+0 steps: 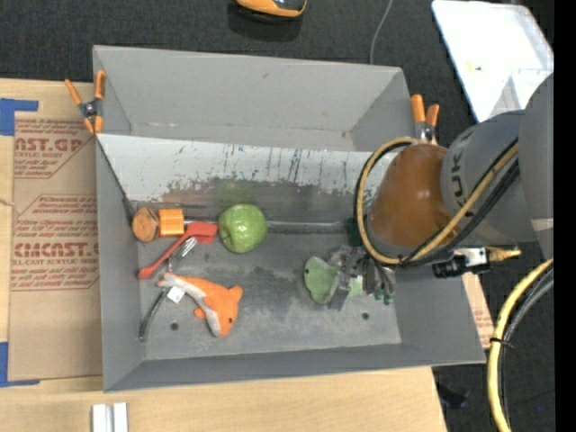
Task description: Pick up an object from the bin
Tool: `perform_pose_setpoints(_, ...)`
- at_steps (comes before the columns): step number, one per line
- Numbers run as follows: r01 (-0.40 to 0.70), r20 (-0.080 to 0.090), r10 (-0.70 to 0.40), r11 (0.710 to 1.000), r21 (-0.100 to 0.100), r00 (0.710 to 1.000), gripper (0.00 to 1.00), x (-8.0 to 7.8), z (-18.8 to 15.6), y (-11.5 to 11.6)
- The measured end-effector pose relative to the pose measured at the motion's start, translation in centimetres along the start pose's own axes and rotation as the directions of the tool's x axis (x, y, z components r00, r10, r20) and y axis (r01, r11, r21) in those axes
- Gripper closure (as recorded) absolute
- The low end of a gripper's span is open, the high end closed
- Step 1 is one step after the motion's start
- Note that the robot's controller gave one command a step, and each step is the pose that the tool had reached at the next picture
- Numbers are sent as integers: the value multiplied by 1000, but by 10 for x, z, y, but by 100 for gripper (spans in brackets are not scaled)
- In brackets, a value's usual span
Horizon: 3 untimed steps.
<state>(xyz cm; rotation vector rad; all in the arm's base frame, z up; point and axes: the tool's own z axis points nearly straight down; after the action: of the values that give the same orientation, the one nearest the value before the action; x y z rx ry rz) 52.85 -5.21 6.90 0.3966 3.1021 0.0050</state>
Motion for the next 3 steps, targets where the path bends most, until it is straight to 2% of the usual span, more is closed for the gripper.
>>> perform_pose_setpoints(1,0,0,0,1000,0,1000,100,0,0,0)
perform_pose_setpoints(2,0,-7,0,1000,0,1000,100,2,-25,0)
perform_pose_setpoints(3,0,0,0,1000,-1,1000,100,-1,-68,1)
